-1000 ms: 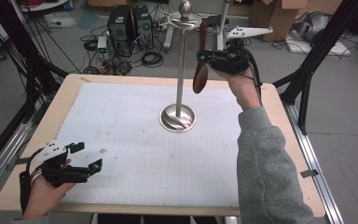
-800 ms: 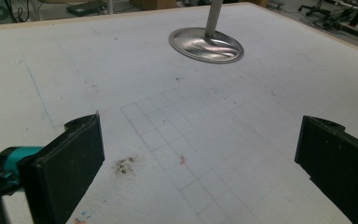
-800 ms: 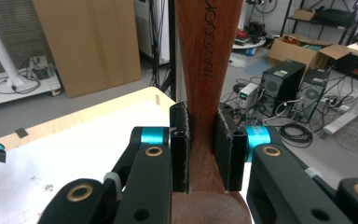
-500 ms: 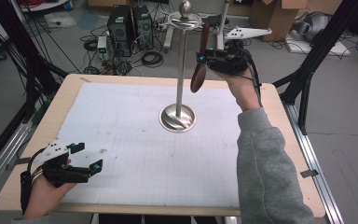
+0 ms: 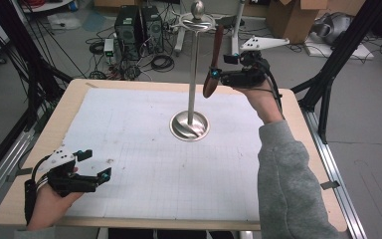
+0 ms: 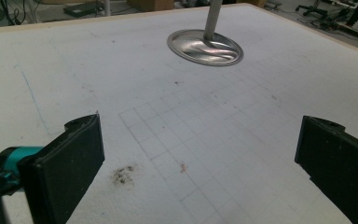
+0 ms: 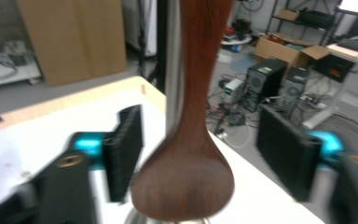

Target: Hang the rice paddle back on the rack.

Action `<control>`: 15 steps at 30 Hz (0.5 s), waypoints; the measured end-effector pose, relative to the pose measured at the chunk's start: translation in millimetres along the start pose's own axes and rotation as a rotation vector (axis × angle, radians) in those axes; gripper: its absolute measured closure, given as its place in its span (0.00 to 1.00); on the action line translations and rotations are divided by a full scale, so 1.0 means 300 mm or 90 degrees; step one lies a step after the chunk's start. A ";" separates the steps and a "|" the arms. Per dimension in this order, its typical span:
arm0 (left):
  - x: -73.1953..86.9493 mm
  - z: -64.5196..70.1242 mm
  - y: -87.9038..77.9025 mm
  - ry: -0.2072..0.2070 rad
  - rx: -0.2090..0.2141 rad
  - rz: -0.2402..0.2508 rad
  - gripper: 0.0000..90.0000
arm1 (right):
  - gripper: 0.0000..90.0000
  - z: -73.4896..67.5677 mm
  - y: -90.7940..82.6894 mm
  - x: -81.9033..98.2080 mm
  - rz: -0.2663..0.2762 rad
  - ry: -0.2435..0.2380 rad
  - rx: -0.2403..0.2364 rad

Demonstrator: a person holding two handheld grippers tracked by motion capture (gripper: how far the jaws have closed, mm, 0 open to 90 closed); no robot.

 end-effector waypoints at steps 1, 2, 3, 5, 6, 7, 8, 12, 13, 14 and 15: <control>-0.001 0.001 0.005 -0.001 0.002 -0.001 0.02 | 0.22 0.003 -0.003 0.009 -0.007 -0.003 0.003; -0.003 0.001 0.011 0.000 0.003 -0.001 0.02 | 0.19 0.007 -0.005 0.017 -0.014 -0.007 0.004; -0.004 0.002 0.017 0.000 0.006 -0.001 0.02 | 0.14 0.011 -0.006 0.027 -0.028 -0.009 0.008; -0.006 0.002 0.029 0.001 0.010 -0.001 0.02 | 0.09 0.021 -0.014 0.045 -0.050 -0.012 0.022; -0.008 0.002 0.034 0.001 0.012 -0.002 0.02 | 0.04 0.026 -0.021 0.051 -0.051 -0.011 0.029; -0.011 0.002 0.040 0.003 0.014 -0.002 0.02 | 0.00 0.030 -0.026 0.055 -0.048 -0.012 0.037; -0.013 0.003 0.046 0.003 0.017 -0.001 0.02 | 0.00 0.033 -0.033 0.061 -0.047 -0.009 0.042; -0.021 0.005 0.068 0.004 0.024 0.001 0.02 | 0.00 0.042 -0.058 0.092 -0.048 -0.012 0.041; -0.022 0.004 0.072 0.005 0.024 0.000 0.02 | 0.00 0.045 -0.064 0.101 -0.051 -0.009 0.041; -0.024 0.005 0.078 0.003 0.025 0.001 0.02 | 0.00 0.048 -0.069 0.110 -0.053 -0.008 0.043; -0.026 0.005 0.082 0.004 0.027 0.001 0.02 | 0.00 0.052 -0.076 0.119 -0.057 -0.005 0.048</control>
Point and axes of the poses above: each handheld gripper's, and its own axes: y roughly forward along the jaws, x roughly out of its underside, z roughly to its right, the point moved 5 cm from there along y, roughly forward along the jaws, and after that the axes turned 8 degrees about z, right-handed, at the moved point
